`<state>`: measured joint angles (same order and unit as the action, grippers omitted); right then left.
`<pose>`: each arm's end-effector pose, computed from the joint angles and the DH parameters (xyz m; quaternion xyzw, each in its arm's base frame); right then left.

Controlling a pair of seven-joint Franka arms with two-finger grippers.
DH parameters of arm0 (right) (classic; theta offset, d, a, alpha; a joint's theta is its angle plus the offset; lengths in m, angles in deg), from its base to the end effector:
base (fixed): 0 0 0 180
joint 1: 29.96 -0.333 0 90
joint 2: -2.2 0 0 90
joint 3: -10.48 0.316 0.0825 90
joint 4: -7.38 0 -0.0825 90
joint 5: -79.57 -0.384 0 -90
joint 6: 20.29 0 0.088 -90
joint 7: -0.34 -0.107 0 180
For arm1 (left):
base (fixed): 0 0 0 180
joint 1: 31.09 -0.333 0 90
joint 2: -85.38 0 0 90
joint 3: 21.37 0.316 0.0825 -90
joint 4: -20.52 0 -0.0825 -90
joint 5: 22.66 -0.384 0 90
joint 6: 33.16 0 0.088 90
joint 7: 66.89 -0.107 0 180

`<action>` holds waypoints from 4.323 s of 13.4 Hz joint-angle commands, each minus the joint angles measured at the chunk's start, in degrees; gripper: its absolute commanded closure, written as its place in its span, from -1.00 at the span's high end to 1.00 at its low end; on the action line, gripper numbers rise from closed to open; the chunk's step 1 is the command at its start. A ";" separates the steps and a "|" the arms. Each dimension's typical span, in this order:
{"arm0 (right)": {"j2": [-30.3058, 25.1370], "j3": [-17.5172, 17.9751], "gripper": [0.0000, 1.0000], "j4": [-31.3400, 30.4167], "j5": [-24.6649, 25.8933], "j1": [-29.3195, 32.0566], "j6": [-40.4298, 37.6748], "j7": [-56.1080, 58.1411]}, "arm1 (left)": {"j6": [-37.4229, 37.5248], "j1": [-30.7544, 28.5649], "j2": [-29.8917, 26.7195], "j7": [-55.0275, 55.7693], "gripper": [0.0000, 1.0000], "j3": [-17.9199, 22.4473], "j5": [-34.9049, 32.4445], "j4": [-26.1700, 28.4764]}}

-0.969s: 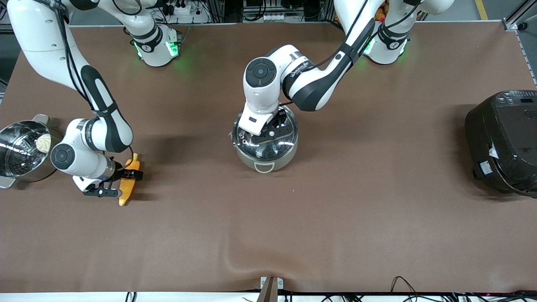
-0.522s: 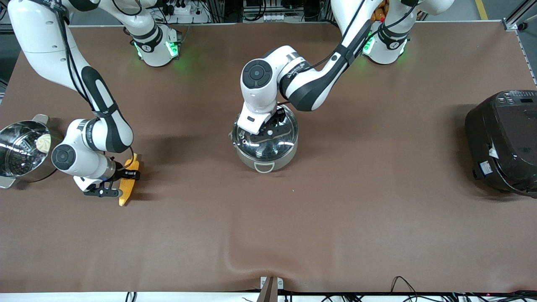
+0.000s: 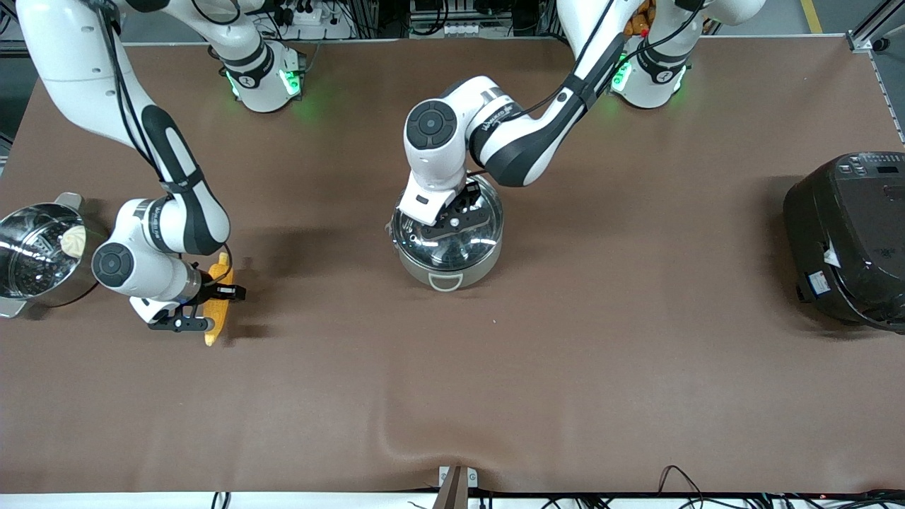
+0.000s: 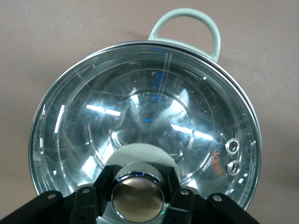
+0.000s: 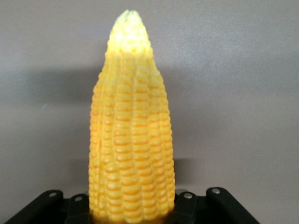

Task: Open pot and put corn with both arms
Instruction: 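Grasp the lid knob with the left gripper while the right gripper grasps the corn, then lift the glass lid with the left gripper while the right gripper lifts the corn, then lower the lid with the left gripper while the right gripper carries the corn, then release the corn into the pot with the right gripper while the left gripper withdraws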

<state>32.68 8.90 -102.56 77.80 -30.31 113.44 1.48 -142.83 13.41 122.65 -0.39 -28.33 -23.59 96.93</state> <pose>0.6145 -0.0122 0.2037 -0.9982 0.0106 0.0581 0.0046 0.4653 -0.5522 0.3454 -0.9893 -0.1388 0.0422 0.0128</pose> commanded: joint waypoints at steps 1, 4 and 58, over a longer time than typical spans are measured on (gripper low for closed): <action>-4.54 0.26 -0.67 0.25 -0.43 -0.18 -5.65 -0.61 | 1.30 0.50 -0.18 1.08 -1.00 0.45 -0.38 -0.47; -6.21 0.35 -0.67 3.15 -0.43 -1.67 -11.28 -0.70 | 1.91 -0.37 -2.19 1.17 -1.00 0.45 -0.38 -0.38; 6.17 1.67 1.00 25.03 14.86 -50.10 -19.12 -39.79 | -1.97 -40.02 -27.34 -38.63 1.00 0.37 -2.23 21.70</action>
<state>38.59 11.21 -79.79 92.00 -79.51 95.66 -35.67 -149.28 -26.25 95.29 -36.96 -27.25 -24.49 123.60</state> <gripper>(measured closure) 0.000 0.000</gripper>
